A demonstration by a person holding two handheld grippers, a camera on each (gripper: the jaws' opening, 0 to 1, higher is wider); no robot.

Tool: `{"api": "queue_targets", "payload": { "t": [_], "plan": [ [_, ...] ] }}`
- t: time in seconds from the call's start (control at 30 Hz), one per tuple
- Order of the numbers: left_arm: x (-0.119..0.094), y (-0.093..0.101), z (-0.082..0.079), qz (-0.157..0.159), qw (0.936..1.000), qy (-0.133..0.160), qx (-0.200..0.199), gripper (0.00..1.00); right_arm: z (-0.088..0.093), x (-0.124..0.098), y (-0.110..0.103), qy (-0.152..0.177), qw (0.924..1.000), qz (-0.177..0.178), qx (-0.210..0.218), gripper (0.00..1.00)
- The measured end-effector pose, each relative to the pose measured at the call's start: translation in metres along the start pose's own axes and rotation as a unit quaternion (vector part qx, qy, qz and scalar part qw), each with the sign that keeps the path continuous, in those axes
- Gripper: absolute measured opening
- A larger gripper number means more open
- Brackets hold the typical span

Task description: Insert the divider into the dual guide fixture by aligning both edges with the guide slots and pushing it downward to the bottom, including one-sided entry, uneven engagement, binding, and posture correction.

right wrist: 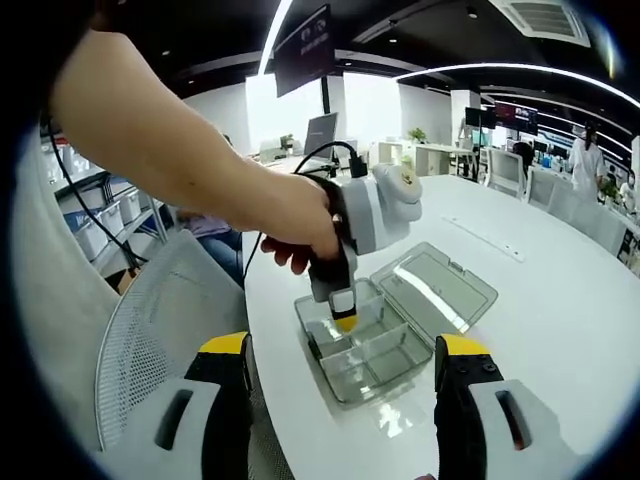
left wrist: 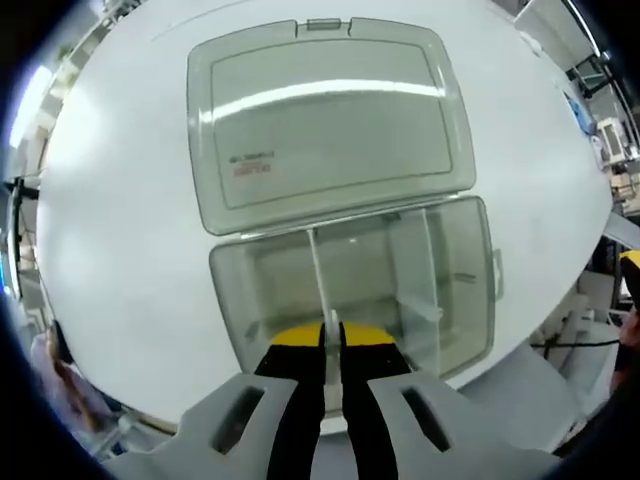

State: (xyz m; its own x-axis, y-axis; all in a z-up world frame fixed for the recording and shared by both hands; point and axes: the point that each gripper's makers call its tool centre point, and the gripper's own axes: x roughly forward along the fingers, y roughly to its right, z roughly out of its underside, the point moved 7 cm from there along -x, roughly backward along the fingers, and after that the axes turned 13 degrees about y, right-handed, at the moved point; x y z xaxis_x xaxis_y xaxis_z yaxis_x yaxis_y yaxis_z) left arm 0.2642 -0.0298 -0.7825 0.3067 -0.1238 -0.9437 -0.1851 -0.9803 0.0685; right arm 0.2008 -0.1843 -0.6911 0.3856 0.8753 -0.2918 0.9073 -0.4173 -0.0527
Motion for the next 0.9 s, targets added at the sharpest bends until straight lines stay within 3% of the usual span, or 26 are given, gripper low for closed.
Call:
{"api": "queue_targets", "payload": {
  "t": [0.33,0.53,0.9],
  "plan": [
    [0.000,-0.002,0.001,0.006,1.0000,0.006,0.000,0.02,-0.002,0.000,-0.001,-0.002,1.0000,-0.002,-0.004,0.72],
    [0.000,-0.001,0.000,0.029,0.9991,0.026,0.019,0.06,-0.004,0.000,0.000,-0.004,1.0000,0.000,-0.007,0.72],
    [-0.010,-0.007,-0.003,0.042,0.9982,0.041,0.015,0.13,-0.010,0.004,-0.003,-0.006,0.9999,-0.003,-0.015,0.72]
  ]
}}
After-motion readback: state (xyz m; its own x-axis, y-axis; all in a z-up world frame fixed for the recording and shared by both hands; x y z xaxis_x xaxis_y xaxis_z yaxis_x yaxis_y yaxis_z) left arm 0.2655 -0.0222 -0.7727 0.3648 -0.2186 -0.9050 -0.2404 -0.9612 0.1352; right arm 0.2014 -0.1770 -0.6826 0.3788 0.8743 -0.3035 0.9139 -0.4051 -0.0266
